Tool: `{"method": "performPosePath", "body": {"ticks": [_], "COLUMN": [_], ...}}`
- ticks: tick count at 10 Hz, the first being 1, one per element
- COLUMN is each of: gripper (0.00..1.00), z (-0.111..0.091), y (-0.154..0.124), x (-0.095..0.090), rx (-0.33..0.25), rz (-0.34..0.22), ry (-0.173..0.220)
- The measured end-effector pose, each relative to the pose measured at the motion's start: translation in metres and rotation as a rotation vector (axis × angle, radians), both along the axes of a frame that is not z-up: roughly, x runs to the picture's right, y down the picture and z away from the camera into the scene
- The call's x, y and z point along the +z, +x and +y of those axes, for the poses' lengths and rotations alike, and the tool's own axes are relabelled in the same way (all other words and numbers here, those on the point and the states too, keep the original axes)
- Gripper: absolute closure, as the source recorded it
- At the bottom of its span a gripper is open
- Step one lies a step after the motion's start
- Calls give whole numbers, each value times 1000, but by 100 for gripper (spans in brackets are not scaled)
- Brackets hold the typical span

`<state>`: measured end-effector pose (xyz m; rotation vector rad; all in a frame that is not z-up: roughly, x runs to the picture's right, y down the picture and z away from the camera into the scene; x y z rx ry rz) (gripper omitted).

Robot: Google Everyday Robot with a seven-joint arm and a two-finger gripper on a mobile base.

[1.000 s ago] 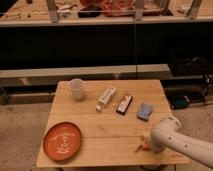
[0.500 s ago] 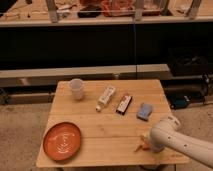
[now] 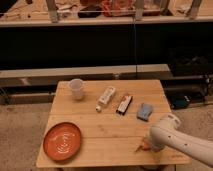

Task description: Place the pepper in the ceramic bowl

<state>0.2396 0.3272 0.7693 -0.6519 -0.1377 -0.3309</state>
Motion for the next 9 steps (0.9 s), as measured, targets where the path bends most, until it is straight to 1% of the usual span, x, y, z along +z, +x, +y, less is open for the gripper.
{"method": "performPosePath", "body": {"ticks": [1,4,6,7,9], "gripper": [38,72,91,98,98], "z": [0,-1,-3,-4,-3], "y": [0,1,1,0,-8], "x": [-1,-3,-4,-4,-11], "rx": [0,0,-2,-5,-17], "rz": [0,1,0,-2,-3], "ry": [-1,0,1,2,5]}}
